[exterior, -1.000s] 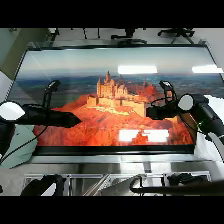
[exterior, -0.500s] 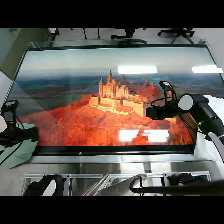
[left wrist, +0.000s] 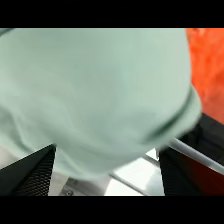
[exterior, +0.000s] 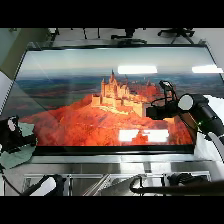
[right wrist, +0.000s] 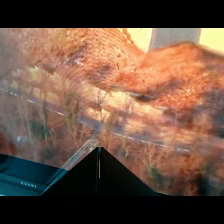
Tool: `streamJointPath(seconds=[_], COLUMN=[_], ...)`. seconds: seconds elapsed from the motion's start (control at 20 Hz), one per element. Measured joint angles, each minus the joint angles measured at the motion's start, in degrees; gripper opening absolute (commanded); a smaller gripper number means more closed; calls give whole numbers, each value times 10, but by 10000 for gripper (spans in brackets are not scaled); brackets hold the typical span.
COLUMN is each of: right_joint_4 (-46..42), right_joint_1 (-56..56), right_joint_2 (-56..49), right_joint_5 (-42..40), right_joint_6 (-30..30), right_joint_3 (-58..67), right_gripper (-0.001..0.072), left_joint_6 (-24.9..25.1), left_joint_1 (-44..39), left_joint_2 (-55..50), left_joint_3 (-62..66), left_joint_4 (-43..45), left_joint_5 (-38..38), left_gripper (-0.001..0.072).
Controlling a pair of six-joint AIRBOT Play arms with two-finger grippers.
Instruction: Fold the shirts.
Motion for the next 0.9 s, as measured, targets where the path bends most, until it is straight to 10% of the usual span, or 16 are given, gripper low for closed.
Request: streamJointPath(seconds=[0.05,0.4,0.9], right_joint_4=[0,0,2], right_joint_1=[0,0,0], right_joint_2=[0,-1,-2], right_joint_5=[-1,-4,-5], right_joint_6=[0,0,0], right_joint_3=[0,0,0], right_gripper=[19,19,19], left_joint_6=[0,37,77], left_joint_1=[7,-50,-404], left_joint_2=[-25,-76,45], left_joint_3=[10,218,411], left_joint_4=[1,-32,-217], left_joint_5=[4,-79,-101], left_gripper=[24,17,18])
